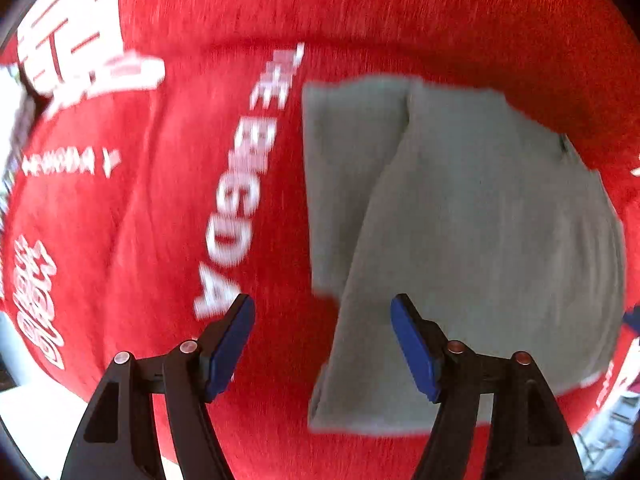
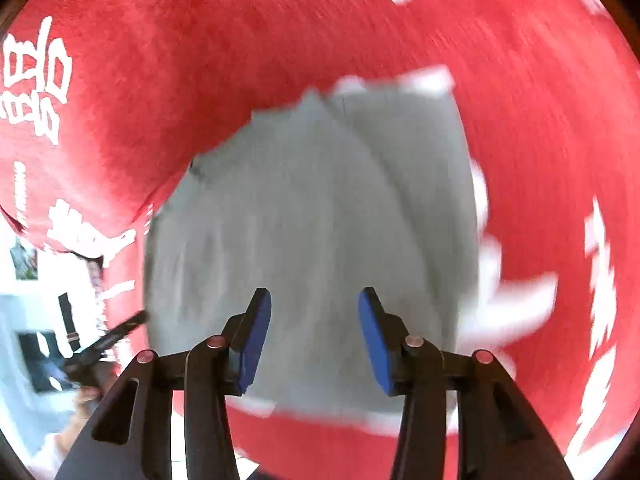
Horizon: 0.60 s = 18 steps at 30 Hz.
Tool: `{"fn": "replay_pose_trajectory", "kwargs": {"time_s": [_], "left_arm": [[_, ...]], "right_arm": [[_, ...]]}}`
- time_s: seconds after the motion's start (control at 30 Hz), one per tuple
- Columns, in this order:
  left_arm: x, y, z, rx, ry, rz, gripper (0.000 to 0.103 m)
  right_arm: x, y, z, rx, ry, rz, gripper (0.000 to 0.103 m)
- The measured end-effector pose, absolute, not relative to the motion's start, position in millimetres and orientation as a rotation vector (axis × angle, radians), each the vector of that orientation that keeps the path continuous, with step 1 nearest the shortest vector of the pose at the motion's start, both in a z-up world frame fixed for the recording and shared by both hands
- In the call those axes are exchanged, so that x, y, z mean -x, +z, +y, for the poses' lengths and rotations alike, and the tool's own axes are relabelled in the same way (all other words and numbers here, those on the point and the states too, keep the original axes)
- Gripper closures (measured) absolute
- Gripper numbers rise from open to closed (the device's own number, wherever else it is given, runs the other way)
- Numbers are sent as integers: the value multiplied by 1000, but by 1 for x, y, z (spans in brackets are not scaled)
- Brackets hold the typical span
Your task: Fold small clothes
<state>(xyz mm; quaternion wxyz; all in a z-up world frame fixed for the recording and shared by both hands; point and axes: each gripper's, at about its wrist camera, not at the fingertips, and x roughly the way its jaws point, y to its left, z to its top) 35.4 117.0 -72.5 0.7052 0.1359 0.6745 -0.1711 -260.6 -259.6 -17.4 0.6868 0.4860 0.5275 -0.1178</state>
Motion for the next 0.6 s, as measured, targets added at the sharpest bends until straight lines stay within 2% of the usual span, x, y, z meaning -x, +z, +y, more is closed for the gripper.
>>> {"fn": "replay_pose_trajectory", "kwargs": {"time_s": [0.17,0.2,0.23,0.27,0.3,0.33,0.37,0.47,0.6], "left_arm": [[-19,-88,136,-249,-429,1565,32],[-18,-88,138,-244,-440,1562,35],[-17,-89,140,-239,-454,1561,41],[-16,-91,141,-235,-467,1570,56],[-15,-93,142,-222,-489,1587,66],[-14,-94,145,-209,-502,1590,69],[-13,-94,144,-213,-512,1584,73],[0,-93,138,-318,-546,1517,74],[7,-92,149,-328,-566,1510,74]], "right_arm": [[318,-45,-226,-1363,-443,1151,53],[320,-50,-226,-1393,-478,1132,53],[321,-56,-228,-1423,-508,1111,53],[320,-63,-228,-1448,-533,1100,54],[318,-68,-231,-1477,-563,1093,59],[315,-68,-233,-1473,-575,1090,92],[310,-64,-235,-1443,-580,1100,95],[293,-48,-235,-1204,-600,1199,95],[299,-61,-233,-1232,-601,1245,94]]}}
